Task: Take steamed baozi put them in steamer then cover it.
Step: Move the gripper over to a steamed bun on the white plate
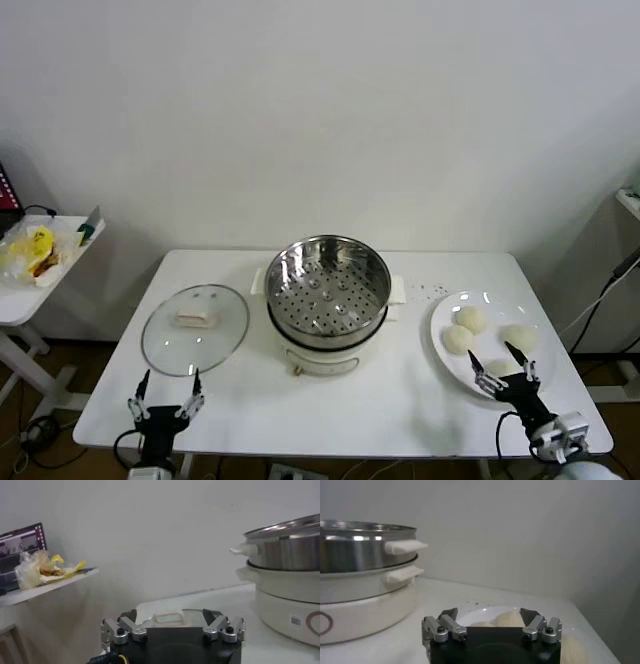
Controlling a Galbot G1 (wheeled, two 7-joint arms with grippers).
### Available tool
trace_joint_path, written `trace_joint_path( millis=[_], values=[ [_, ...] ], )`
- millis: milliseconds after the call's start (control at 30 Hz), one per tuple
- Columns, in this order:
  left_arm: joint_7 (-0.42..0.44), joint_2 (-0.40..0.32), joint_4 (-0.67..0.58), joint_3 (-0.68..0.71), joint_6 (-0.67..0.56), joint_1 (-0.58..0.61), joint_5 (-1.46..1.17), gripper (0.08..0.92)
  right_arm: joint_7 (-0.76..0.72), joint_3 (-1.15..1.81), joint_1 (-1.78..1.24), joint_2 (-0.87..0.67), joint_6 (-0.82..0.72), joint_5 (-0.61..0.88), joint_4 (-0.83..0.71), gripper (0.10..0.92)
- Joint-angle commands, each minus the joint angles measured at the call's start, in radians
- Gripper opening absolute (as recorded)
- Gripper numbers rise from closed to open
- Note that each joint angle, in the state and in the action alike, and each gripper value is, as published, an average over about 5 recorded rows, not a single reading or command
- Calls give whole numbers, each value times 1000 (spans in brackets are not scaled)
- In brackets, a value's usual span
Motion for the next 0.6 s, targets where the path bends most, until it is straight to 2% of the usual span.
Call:
trace_joint_path(
  millis=[33,300,433,600],
  values=[
    [2,3,-1,1,0,0,0,823,-206,0,119,-212,-102,-100,-62,823],
    [-1,9,4,5,-4,-2,-5,823,-672,-322,510,-568,-146,-209,-294,823],
    [-8,13,16,6,-7,-6,-9,823,-764,-591,808,-594,-91,-326,-395,823],
    [-6,15,16,4,2,-16,-10,823,-826,-1006,1216,-498,-16,-454,-549,823]
  ],
)
